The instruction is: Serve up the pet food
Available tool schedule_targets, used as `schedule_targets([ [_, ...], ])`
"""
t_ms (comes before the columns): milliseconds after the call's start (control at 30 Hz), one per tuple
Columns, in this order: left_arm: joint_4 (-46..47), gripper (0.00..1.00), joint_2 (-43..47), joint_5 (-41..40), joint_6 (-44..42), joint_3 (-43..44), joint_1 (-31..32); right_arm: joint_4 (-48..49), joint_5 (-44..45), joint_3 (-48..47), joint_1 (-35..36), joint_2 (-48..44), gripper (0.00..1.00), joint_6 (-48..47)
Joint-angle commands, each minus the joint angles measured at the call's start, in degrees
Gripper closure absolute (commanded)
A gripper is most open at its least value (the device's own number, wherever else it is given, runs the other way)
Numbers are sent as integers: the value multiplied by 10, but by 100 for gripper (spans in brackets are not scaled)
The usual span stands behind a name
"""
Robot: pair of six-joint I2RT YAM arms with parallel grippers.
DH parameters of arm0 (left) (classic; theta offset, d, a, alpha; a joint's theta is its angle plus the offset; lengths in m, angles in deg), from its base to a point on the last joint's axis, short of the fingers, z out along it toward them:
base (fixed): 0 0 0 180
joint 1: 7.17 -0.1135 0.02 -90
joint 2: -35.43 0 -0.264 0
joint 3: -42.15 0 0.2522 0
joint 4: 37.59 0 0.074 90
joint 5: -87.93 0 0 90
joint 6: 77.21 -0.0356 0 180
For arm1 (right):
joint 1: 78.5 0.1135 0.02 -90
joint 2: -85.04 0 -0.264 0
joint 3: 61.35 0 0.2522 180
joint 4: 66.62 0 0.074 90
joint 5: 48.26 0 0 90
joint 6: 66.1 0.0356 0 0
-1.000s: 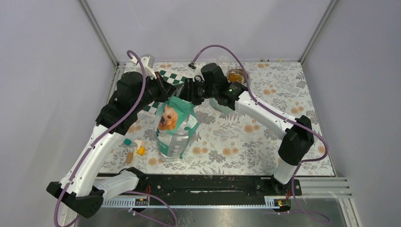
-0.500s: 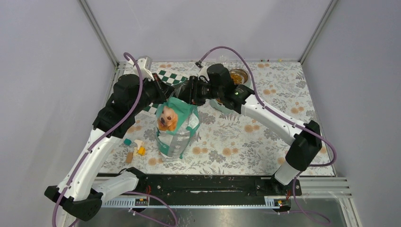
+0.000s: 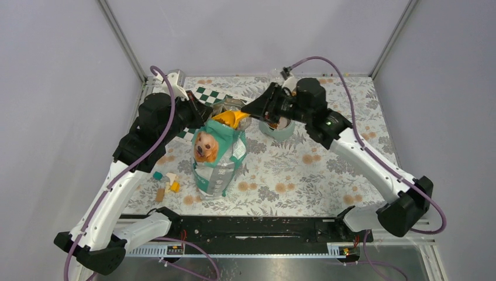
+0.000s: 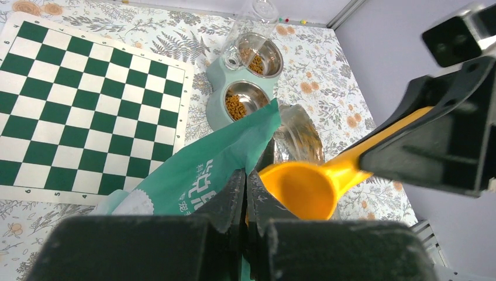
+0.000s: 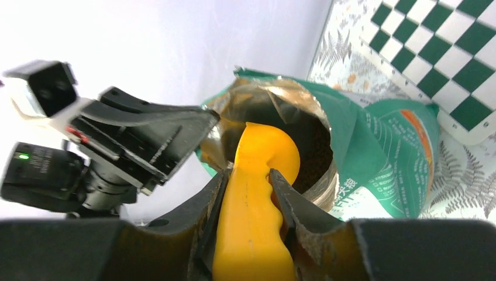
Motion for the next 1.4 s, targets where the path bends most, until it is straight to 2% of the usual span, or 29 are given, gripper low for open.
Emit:
schedule_targets([
  [0, 48, 100, 7, -9, -8, 36, -1, 84, 0, 19, -38, -49, 100, 39],
  [433, 44, 100, -3, -8, -7, 57, -1, 132, -12, 71, -97, -97, 100, 70],
  [800, 62, 100, -6, -6, 8, 58, -1, 26, -24, 21, -91, -71, 100, -18],
  [1067, 73, 100, -12, 18, 21, 52, -1, -23, -4, 4, -59, -43, 100, -70],
  [1367, 82, 100, -13, 18, 29, 48, -1, -50, 10, -8, -58, -43, 100, -103],
])
